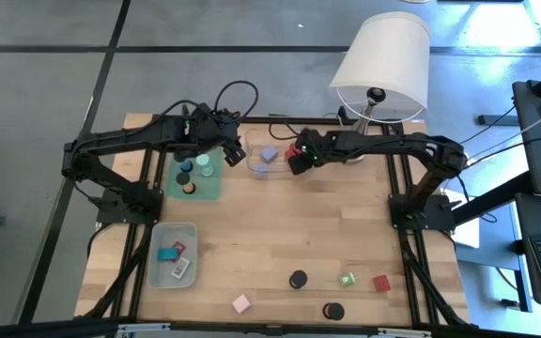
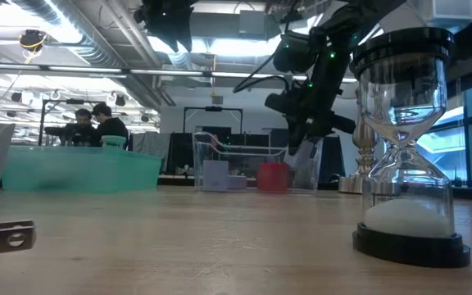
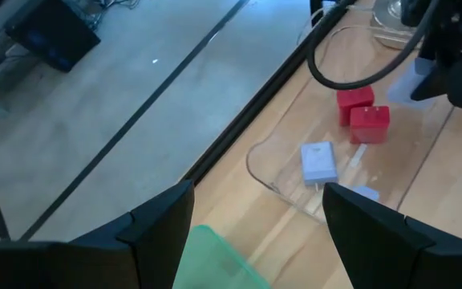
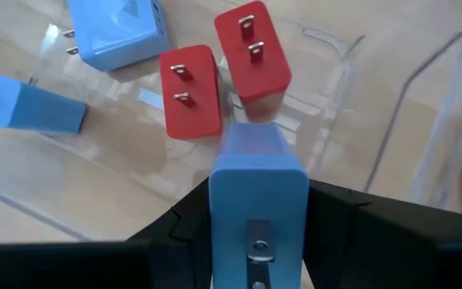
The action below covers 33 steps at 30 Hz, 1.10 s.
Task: Pick & Place Office items
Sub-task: Put the blue charger adapter into the transparent bin, then put the red charger adapter into the transparent bin
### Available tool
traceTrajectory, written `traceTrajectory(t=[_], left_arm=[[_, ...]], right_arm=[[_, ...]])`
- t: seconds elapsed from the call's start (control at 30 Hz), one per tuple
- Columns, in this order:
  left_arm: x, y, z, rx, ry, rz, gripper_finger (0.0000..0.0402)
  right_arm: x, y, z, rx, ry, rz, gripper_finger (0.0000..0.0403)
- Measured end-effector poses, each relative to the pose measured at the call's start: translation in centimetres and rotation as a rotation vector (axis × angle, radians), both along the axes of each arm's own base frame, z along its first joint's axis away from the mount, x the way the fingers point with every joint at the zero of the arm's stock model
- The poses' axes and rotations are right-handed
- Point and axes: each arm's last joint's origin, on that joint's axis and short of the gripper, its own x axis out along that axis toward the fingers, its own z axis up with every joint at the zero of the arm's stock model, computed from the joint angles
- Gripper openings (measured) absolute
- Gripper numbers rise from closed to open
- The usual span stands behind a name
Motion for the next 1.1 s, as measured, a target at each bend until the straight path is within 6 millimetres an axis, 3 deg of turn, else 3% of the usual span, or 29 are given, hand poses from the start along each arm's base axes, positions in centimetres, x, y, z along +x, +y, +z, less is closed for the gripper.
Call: traceTrajectory(t=[0.3, 0.73, 0.9, 1.1], left_arm=[[-0.1, 0.4, 0.0, 0.000, 0.001, 0.014, 0.0273], [-0.3, 0.6, -0.1, 0.000, 0.018, 0.018, 0.0273], [-0.2, 0.6, -0.1, 0.003, 0.017, 0.020, 0.0273], [-0.2, 0.6, 0.0, 0.006, 0.012, 0.022, 0.0273]], right_arm=[[0.0, -0.3, -0.1, -0.002, -0.006, -0.008, 0.0137], [0.2, -0.3, 0.3, -0.018, -0.032, 0.022, 0.0220], [-0.6, -0.1, 2.7, -0.029, -0.109, 0.043, 0.0228], [-3.2, 2.3, 8.4, -0.095, -0.258, 0.183, 0.0228]])
